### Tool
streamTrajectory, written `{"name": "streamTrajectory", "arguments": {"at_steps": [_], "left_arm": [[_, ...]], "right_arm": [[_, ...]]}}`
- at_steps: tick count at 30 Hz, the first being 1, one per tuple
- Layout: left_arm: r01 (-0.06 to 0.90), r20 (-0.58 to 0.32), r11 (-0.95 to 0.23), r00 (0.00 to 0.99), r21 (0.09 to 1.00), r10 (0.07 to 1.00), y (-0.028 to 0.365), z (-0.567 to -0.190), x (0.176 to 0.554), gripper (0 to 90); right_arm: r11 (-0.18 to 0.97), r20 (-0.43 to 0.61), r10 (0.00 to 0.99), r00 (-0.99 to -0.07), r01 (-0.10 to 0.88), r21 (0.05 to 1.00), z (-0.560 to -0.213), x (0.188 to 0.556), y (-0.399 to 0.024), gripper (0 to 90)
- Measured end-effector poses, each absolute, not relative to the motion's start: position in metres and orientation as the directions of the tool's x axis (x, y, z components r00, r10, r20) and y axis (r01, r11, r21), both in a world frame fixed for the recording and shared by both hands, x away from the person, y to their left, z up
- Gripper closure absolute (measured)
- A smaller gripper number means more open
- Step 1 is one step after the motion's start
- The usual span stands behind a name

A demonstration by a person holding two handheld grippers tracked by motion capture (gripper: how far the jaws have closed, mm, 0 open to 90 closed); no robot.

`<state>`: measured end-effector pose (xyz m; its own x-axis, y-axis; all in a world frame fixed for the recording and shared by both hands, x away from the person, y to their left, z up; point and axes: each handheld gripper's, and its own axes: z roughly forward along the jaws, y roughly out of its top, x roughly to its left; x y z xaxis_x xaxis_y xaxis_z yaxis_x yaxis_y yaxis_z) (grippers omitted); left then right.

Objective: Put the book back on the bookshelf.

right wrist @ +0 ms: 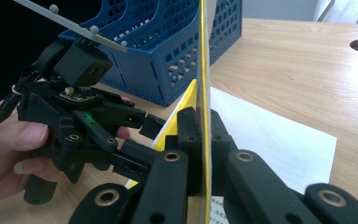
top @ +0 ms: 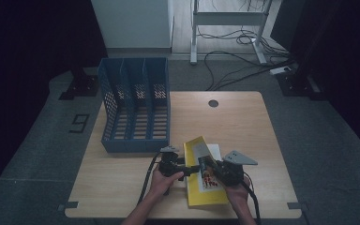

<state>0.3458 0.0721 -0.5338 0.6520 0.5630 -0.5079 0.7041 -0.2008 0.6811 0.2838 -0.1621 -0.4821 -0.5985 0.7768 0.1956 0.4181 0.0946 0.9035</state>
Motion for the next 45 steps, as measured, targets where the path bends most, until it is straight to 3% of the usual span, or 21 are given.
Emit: {"name": "streamTrajectory", "arguments": {"at_steps": [15,33,42,43,44,45], "left_arm": [[0.71,-0.554,-0.172,0.657,0.683,0.511,0.073,-0.536,0.346,14.3],[0.745,-0.56,-0.19,0.62,0.639,0.55,0.069,-0.546,0.35,16.7],[0.75,-0.538,-0.185,0.602,0.635,0.59,0.071,-0.549,0.349,29.1],[0.747,-0.534,-0.18,0.6,0.64,0.595,0.072,-0.548,0.348,35.1],[0.743,-0.53,-0.172,0.6,0.647,0.6,0.073,-0.547,0.347,35.1],[0.728,-0.505,-0.166,0.603,0.665,0.618,0.073,-0.544,0.344,43.1]], "right_arm": [[0.091,0.202,0.766,-0.61,0.414,0.906,-0.478,0.281,-0.162,87.5],[0.094,0.227,0.766,-0.602,0.454,0.886,-0.492,0.291,-0.167,87.4],[0.107,0.236,0.78,-0.58,0.494,0.863,-0.503,0.297,-0.171,87.4],[0.11,0.234,0.785,-0.574,0.501,0.858,-0.505,0.297,-0.172,87.3],[0.11,0.234,0.785,-0.574,0.501,0.858,-0.505,0.297,-0.172,87.3],[0.108,0.24,0.791,-0.563,0.515,0.85,-0.507,0.299,-0.174,87.3]]}}
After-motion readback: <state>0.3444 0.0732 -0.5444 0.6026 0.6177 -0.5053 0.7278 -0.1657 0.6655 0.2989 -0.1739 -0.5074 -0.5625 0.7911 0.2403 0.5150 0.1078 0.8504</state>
